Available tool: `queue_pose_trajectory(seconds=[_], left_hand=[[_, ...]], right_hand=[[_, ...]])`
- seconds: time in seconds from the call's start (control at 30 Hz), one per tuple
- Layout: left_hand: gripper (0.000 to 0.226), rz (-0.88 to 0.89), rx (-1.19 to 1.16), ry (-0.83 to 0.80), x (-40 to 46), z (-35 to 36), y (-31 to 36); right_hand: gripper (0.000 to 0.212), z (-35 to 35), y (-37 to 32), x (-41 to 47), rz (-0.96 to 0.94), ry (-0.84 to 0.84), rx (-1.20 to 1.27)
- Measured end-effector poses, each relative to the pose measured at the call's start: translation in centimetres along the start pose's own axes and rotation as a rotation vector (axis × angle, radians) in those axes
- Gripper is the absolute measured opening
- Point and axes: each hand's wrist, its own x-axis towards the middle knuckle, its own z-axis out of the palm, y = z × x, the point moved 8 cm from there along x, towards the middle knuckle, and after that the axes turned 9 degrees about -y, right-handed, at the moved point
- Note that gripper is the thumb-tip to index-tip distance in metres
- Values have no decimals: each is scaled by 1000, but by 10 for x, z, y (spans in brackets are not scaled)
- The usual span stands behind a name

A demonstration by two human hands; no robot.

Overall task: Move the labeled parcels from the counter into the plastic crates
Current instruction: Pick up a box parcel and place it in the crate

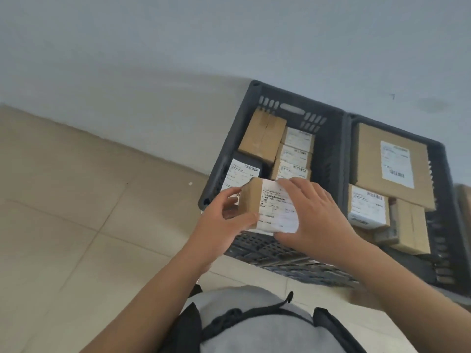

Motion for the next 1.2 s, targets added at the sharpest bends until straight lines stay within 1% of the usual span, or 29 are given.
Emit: queue_pose_trajectory(seconds=[0.07, 0.17, 0.23, 0.3, 0.4, 0.47, 0.57, 0.63, 0.7, 0.9, 0.97, 1.0, 1.03, 1.1, 1.13, 1.17, 1.2], left_hand=[[57, -18, 83, -91, 20, -11, 10], [41, -8, 132, -160, 43, -28, 16], [31, 3, 179, -187, 52, -34, 15], [29, -1, 251, -231, 59, -36, 11], [34, -7, 428, -268, 73, -38, -5], [36, -6, 559, -219, 79, -42, -14], [34, 56, 745, -153, 78, -39, -19], [31, 76, 804, -144, 77, -36, -20], [30, 68, 812, -106, 78, -38, -18], [27, 17, 811, 19, 83, -44, -11], [27, -7, 814, 61, 84, -44, -9], [26, -16, 818, 83, 84, -44, -8], [26, -21, 816, 100, 85, -45, -7], [26, -28, 796, 124, 86, -47, -7], [26, -30, 793, 130, 86, -47, -7], [26, -30, 797, 133, 86, -48, -7], [25, -28, 803, 134, 86, -48, -7]], right_hand=[[101, -5, 25, 17, 147, 13, 78], [102, -4, 69, 33, 376, 46, 150], [106, 11, 89, 42, 457, 24, 181], [111, 33, 101, 54, 479, -36, 176], [106, 74, 108, 78, 465, -191, 112], [103, 98, 112, 94, 438, -275, 91], [105, 126, 120, 111, 421, -391, 62], [109, 140, 121, 118, 388, -438, 16], [110, 149, 121, 122, 362, -450, -12], [114, 155, 128, 125, 309, -417, 31], [118, 155, 129, 123, 299, -420, 101], [115, 154, 129, 123, 297, -407, 153], [108, 148, 131, 125, 300, -364, 219], [87, 125, 143, 135, 323, -185, 349], [82, 112, 151, 143, 337, -100, 359], [83, 101, 160, 152, 353, -59, 323], [91, 93, 168, 162, 374, -72, 260]])
